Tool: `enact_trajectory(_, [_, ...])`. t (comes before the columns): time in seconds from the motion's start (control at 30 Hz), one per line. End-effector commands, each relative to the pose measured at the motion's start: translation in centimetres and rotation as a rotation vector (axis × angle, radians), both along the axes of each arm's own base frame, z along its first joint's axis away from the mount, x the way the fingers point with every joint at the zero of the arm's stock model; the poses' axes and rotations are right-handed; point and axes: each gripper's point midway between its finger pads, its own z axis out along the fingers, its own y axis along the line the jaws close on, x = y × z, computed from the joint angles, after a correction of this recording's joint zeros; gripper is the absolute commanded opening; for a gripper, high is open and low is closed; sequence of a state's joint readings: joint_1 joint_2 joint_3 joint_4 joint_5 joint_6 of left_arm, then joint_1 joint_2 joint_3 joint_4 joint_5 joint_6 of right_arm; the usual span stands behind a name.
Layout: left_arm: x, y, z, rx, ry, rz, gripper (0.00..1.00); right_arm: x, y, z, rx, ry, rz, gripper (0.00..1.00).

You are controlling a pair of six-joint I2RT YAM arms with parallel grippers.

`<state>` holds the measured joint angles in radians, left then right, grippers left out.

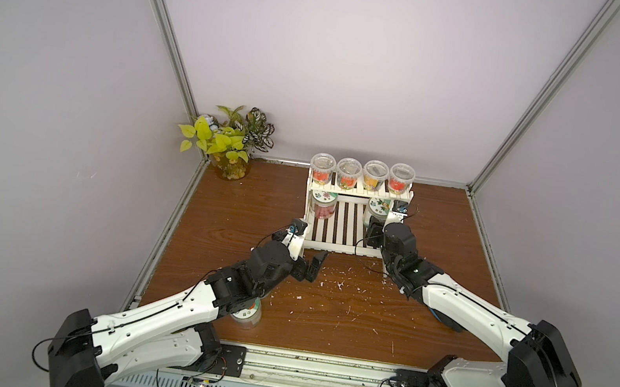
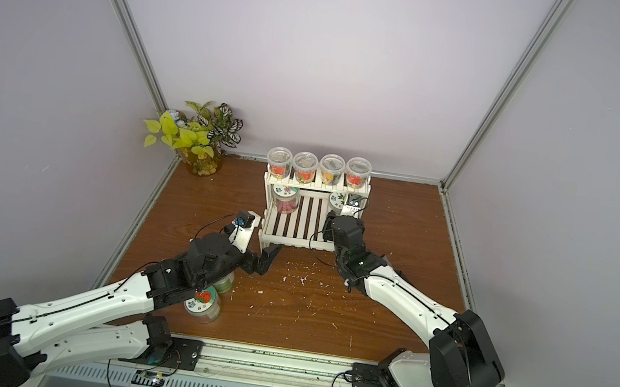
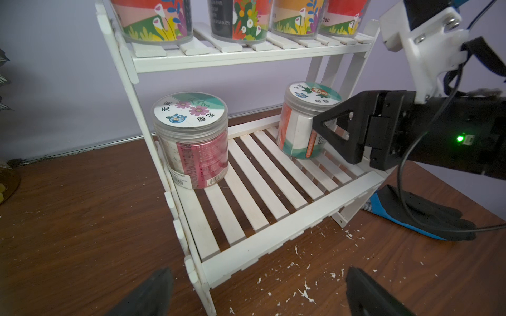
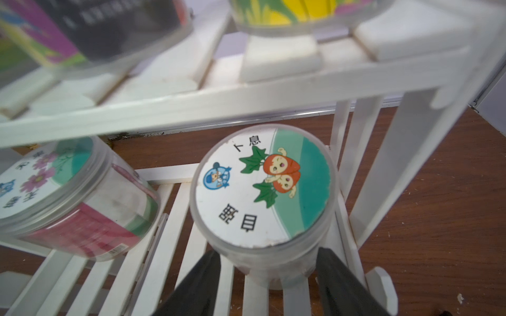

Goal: Place the seed container on the shelf
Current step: Place the seed jar on the shelf.

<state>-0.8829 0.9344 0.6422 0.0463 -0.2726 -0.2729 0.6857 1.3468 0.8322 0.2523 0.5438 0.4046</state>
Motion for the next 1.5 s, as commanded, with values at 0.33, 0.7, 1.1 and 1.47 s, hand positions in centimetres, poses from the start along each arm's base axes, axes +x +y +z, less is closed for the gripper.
enact_trajectory(0.33, [0.6, 0.4, 0.7, 0.006, -0.008, 0.028, 1.00, 1.1, -0.4, 1.3, 0.005, -0.074, -0.053, 0.62])
enact_trajectory(0.7, [0.6, 0.3, 0.4, 0.007, -0.001, 0.026, 1.00, 1.3, -0.4, 0.5, -0.017, -0.075, -0.053, 0.62])
enact_trajectory(1.1, [0.7, 0.4, 0.2, 0.016, 0.005, 0.031, 1.00, 1.4, -0.3, 0.1, -0.035, -0.084, -0.042, 0.63])
enact_trajectory(1.47, [0.7, 0.4, -0.1, 0.018, 0.011, 0.033, 1.00, 1.4, -0.2, -0.1, -0.022, -0.102, -0.038, 0.64])
